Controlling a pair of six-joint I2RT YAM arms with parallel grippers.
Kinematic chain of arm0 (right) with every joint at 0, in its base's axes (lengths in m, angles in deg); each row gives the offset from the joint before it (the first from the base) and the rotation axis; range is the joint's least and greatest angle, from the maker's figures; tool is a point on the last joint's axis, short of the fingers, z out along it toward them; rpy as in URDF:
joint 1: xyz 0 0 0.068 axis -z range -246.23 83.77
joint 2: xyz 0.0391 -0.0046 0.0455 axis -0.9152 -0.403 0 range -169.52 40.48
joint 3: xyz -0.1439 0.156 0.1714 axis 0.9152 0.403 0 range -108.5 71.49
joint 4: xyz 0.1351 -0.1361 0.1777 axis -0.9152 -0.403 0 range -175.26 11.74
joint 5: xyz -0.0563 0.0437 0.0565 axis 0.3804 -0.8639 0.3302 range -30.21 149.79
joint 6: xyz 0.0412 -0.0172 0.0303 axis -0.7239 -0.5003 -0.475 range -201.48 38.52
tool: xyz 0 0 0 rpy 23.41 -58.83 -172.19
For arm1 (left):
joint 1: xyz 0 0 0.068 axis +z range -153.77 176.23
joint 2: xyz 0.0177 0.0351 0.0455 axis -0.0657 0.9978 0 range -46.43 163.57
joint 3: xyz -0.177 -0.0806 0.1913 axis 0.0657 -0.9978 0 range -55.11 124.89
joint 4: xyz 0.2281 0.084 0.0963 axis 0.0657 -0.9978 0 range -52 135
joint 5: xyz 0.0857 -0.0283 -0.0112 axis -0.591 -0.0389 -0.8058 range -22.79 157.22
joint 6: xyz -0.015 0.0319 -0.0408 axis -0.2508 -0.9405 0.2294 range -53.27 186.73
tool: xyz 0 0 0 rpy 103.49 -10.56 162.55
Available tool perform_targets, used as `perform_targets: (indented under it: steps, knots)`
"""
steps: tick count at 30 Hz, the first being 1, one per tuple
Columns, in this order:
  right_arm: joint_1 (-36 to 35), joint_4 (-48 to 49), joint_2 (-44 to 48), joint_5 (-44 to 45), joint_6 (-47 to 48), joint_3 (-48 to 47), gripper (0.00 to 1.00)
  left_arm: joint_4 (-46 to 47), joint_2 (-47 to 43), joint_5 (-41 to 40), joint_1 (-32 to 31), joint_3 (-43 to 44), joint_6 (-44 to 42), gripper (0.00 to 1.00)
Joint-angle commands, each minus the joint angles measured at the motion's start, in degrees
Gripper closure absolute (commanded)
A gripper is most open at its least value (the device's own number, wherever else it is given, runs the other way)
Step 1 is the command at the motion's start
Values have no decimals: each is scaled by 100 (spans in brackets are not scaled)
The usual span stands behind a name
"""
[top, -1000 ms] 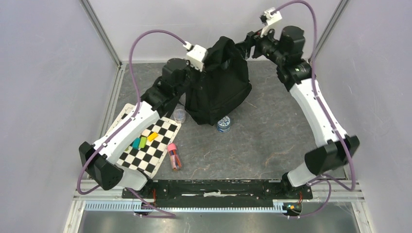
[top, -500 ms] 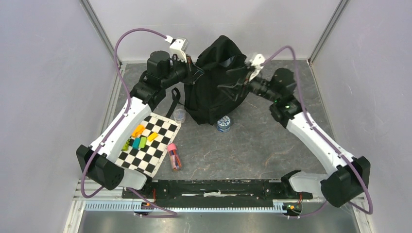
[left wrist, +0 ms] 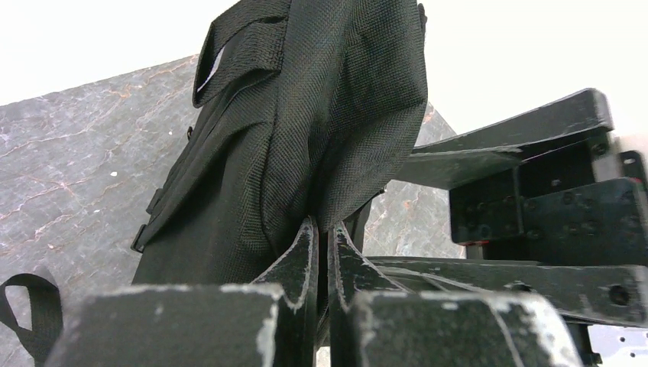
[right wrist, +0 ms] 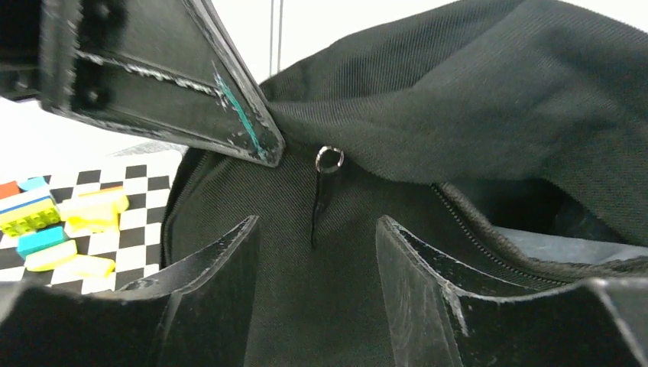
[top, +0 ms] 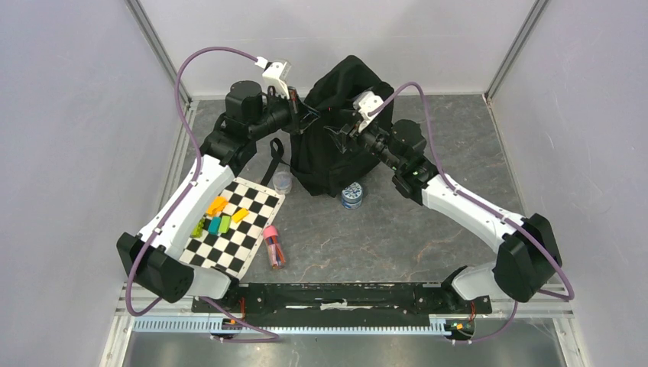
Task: Pack the student bag
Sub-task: Zip the student bag at the center of the board.
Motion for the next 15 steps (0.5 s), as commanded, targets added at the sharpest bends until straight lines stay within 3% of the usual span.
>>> perform_targets:
  steps: [1, 7, 9, 12, 15]
  knots:
    - [-105, 343, -274, 529, 369, -399, 40, 558, -342, 56, 115, 105, 114, 98]
    - [-234, 450, -563, 1006, 469, -774, 49, 516, -315, 110, 135, 107, 98, 98]
    - [-249, 439, -613, 1218, 443, -901, 62, 482, -319, 99, 134, 114, 70, 98]
    - [-249, 398, -607, 1484, 468, -999, 97, 446, -322, 28, 161, 128, 37, 98]
    - [-241, 72, -529, 2065, 471, -1102, 100, 409, -385, -164, 249, 163, 71, 98]
